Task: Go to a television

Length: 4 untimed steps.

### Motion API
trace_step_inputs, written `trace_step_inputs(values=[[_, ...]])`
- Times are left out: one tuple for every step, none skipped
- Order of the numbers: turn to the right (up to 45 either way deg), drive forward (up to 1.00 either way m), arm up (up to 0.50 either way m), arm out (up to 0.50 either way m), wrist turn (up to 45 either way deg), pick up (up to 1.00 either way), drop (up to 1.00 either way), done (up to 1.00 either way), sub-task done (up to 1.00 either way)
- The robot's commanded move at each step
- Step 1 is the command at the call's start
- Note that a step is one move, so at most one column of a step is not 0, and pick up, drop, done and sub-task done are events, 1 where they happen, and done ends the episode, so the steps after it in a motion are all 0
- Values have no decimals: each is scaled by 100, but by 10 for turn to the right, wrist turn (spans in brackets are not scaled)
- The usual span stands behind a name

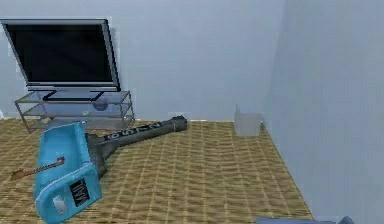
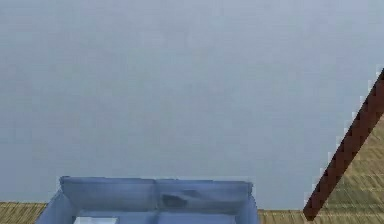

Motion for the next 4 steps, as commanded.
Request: trace_step_inputs(values=[[-330,0,0,0,0,0,0,0,0],[0,100,0,0,0,0,0,0,0],[-60,0,0,0,0,0,0,0,0],[0,70,0,0,0,0,0,0,0]])
